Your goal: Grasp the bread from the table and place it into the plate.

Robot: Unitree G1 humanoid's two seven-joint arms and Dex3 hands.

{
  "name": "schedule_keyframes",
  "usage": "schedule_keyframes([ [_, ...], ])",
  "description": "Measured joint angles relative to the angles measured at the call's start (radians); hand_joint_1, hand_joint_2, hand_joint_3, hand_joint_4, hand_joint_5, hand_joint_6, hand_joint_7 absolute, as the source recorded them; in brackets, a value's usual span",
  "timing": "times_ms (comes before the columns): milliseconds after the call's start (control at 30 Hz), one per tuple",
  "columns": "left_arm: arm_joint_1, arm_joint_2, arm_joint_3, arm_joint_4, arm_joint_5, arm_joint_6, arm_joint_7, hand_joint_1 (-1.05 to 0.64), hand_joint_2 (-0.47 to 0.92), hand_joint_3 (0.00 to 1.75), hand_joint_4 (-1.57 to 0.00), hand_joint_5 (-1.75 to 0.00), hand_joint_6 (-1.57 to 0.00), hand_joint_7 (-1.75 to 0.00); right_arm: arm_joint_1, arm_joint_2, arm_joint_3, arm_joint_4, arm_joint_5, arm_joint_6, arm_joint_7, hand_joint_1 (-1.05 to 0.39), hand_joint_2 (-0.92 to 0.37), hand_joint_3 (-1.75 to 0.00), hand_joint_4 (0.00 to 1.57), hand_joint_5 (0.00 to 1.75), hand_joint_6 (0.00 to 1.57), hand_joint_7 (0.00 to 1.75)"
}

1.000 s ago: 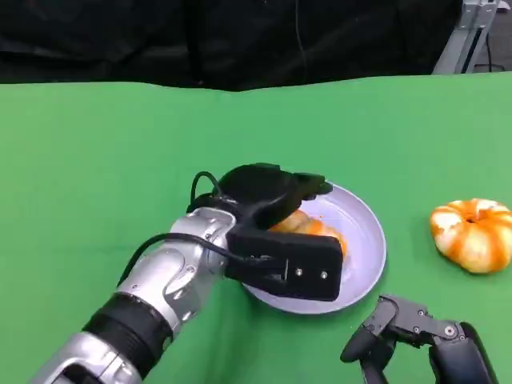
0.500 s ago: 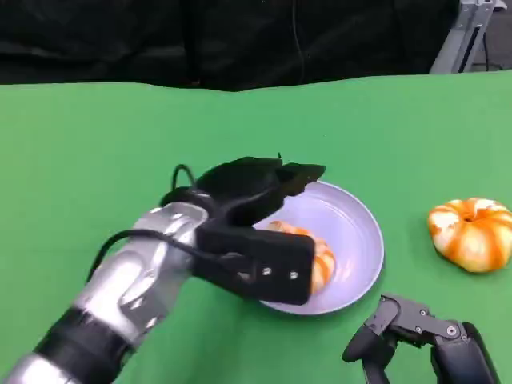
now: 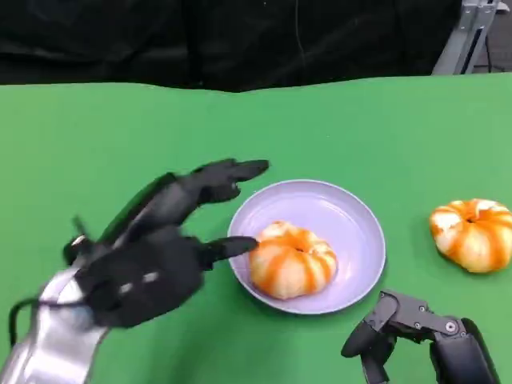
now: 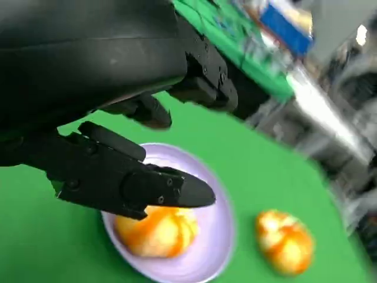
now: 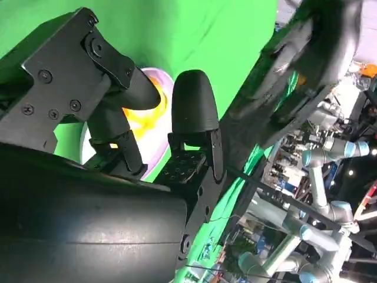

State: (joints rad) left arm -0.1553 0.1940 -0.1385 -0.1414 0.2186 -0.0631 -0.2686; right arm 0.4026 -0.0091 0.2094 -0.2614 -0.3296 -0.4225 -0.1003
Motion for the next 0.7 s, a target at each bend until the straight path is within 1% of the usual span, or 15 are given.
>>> schedule_keyframes([
  [33,0.026,-0.004,0.015,-0.005,-0.017,-0.024,0.011,-0.24,0.92,0.24,-0.65,-0.81,-0.80,-0.21,0.000,0.000,0.000,0.000,-0.001,0.000,-0.001,-0.02,-0.28,-1.38,0.84,1.58,0.86,1.28],
  [100,0.067,-0.008,0.033,-0.006,-0.038,-0.071,0.028,-0.11,0.91,0.26,-0.71,-0.98,-0.92,-0.30,0.001,0.000,0.000,0.000,-0.002,0.001,-0.001,-0.01,-0.28,-1.38,0.84,1.57,0.86,1.28],
  [167,0.117,-0.026,0.059,-0.006,-0.087,-0.131,0.044,-0.05,0.88,0.34,-0.73,-1.09,-0.96,-0.38,0.001,0.000,0.001,0.000,-0.001,0.002,-0.001,-0.01,-0.28,-1.38,0.84,1.57,0.85,1.28],
  [200,0.140,-0.036,0.066,-0.005,-0.111,-0.150,0.052,-0.01,0.76,0.60,-0.74,-1.19,-0.93,-0.55,0.002,0.001,0.001,0.000,-0.001,0.002,-0.001,-0.02,-0.28,-1.37,0.84,1.57,0.85,1.28],
  [233,0.166,-0.046,0.076,-0.005,-0.131,-0.172,0.054,0.01,0.61,0.91,-0.76,-1.28,-0.87,-0.80,0.002,0.001,0.002,0.001,-0.001,0.002,-0.001,-0.02,-0.28,-1.37,0.84,1.58,0.85,1.28],
  [333,0.258,-0.073,0.098,-0.008,-0.182,-0.241,0.070,0.01,0.48,1.23,-0.86,-1.40,-0.86,-1.11,0.002,0.001,0.003,0.002,0.003,0.002,-0.001,-0.03,-0.28,-1.36,0.84,1.58,0.86,1.28],
  [400,0.313,-0.075,0.109,-0.018,-0.192,-0.256,0.071,0.01,0.46,1.29,-0.88,-1.42,-0.86,-1.17,0.001,0.000,0.003,0.002,0.003,0.002,-0.001,-0.03,-0.28,-1.37,0.84,1.59,0.86,1.28],
  [433,0.332,-0.075,0.114,-0.020,-0.192,-0.257,0.071,-0.01,0.43,1.34,-0.90,-1.48,-0.88,-1.22,0.001,0.000,0.003,0.002,0.003,0.002,-0.001,-0.03,-0.28,-1.37,0.84,1.59,0.86,1.28],
  [467,0.350,-0.076,0.121,-0.028,-0.195,-0.256,0.072,-0.03,0.39,1.40,-0.90,-1.59,-0.89,-1.33,0.000,0.000,0.003,0.002,0.002,0.002,-0.001,-0.03,-0.28,-1.36,0.85,1.59,0.86,1.28],
  [533,0.393,-0.079,0.130,-0.062,-0.213,-0.254,0.072,-0.05,0.36,1.43,-0.89,-1.68,-0.88,-1.45,0.000,0.000,0.001,0.002,0.003,0.003,-0.001,-0.03,-0.28,-1.36,0.85,1.59,0.86,1.29],
  [633,0.442,-0.094,0.128,-0.085,-0.215,-0.254,0.078,-0.05,0.35,1.45,-0.88,-1.73,-0.87,-1.53,0.001,0.000,-0.001,0.001,0.008,0.008,0.001,-0.03,-0.29,-1.36,0.85,1.59,0.86,1.29],
  [700,0.456,-0.098,0.128,-0.085,-0.215,-0.254,0.080,-0.07,0.32,1.50,-0.88,-1.74,-0.86,-1.56,0.002,-0.001,-0.003,0.001,0.011,0.008,0.002,-0.03,-0.28,-1.35,0.84,1.59,0.86,1.29],
])
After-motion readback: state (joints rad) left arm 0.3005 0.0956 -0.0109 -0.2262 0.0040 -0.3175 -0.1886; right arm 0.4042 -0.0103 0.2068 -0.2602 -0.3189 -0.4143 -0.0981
